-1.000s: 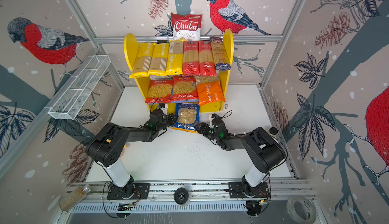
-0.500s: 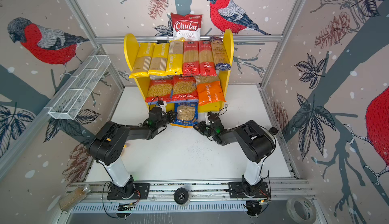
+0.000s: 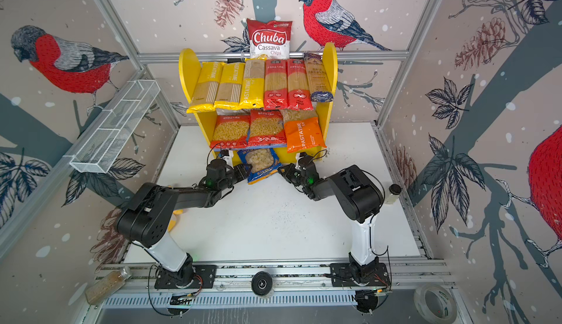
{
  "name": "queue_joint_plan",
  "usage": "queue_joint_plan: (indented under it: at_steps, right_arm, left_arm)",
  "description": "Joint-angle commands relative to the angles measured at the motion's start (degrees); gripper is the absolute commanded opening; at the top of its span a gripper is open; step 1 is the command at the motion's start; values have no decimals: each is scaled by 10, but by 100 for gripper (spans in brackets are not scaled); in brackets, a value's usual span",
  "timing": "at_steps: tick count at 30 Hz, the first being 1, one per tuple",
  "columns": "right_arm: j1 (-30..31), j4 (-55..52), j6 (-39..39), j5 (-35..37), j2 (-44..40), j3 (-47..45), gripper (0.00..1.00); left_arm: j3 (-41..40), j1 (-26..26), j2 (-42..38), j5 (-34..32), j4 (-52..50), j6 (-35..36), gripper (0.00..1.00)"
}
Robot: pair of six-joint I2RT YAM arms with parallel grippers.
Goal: Arrange pasta packages on shelves
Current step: Place the pasta bag on the shelf.
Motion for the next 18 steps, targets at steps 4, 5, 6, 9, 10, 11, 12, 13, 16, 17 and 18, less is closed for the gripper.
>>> queue_joint_plan:
  at_steps: [4,5,6,9,10,11,12,13,16,17,18]
  right_arm:
    - [3,155,76,58,2,-29,0]
    - [2,168,85,62,1,-34,0]
    - [1,182,95,69,-1,-40,0]
    - [-6,228,123,93,-7,-68,0]
    - [-8,241,133,100,-9,-77,0]
    - [-10,259,145,109,-10,-88,0]
    - [-10,282,155,121,-10,-99,0]
    - [-9,302,163,134,-9,-109,0]
    - [-1,325,183,153,-1,-118,0]
    - [4,330,188,155,4,-116,0]
    - [8,329,193,147,10,-110,0]
  left_arm:
    - [-25,-1,-16,26,39,0,56]
    - [-26,0,-17,28,41,-2,58]
    - [-26,0,-17,30,42,-2,59]
    - [-29,-3,-24,38,46,-1,62]
    - [-30,-5,-26,40,45,-1,63]
    - [-32,-10,-28,41,45,-4,64]
    - [-38,-17,-29,42,51,-8,65]
    - [-45,-26,-27,43,59,-15,66]
    - [-66,-52,-14,45,107,-43,72]
    - [-73,-55,-5,47,129,-55,76]
    - [-79,-53,5,49,150,-65,78]
